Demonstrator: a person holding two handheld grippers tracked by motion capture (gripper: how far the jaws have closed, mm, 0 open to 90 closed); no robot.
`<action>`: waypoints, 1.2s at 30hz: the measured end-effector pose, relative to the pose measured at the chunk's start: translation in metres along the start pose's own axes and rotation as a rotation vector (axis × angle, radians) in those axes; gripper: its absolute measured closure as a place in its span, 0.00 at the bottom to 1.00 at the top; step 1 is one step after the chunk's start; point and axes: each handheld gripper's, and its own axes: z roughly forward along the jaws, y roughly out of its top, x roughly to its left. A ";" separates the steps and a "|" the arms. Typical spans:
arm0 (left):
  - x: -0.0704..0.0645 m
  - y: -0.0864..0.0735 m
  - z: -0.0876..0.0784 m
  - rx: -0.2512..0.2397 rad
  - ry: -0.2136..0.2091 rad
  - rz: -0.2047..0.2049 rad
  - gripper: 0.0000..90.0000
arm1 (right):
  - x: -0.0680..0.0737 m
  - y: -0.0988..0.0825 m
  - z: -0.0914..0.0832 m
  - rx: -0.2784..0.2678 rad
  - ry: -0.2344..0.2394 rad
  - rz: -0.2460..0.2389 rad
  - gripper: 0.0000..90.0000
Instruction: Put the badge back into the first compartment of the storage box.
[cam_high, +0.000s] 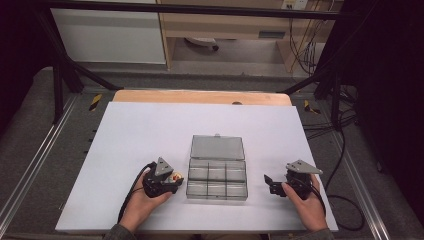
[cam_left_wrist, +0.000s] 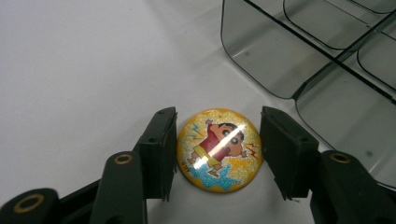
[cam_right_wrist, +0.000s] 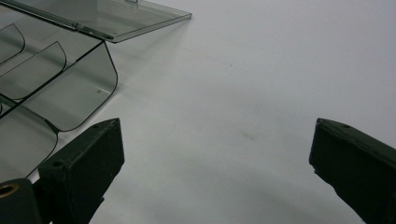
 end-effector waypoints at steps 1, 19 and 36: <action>0.000 0.001 -0.001 0.008 0.008 0.000 0.53 | 0.000 0.000 0.000 0.001 0.001 -0.001 0.04; 0.013 0.007 -0.020 -0.079 0.037 -0.040 0.53 | -0.001 0.000 0.001 0.002 0.005 -0.003 0.04; 0.042 0.033 -0.033 -0.133 0.017 -0.086 0.53 | 0.004 0.004 0.008 -0.009 0.012 -0.016 0.05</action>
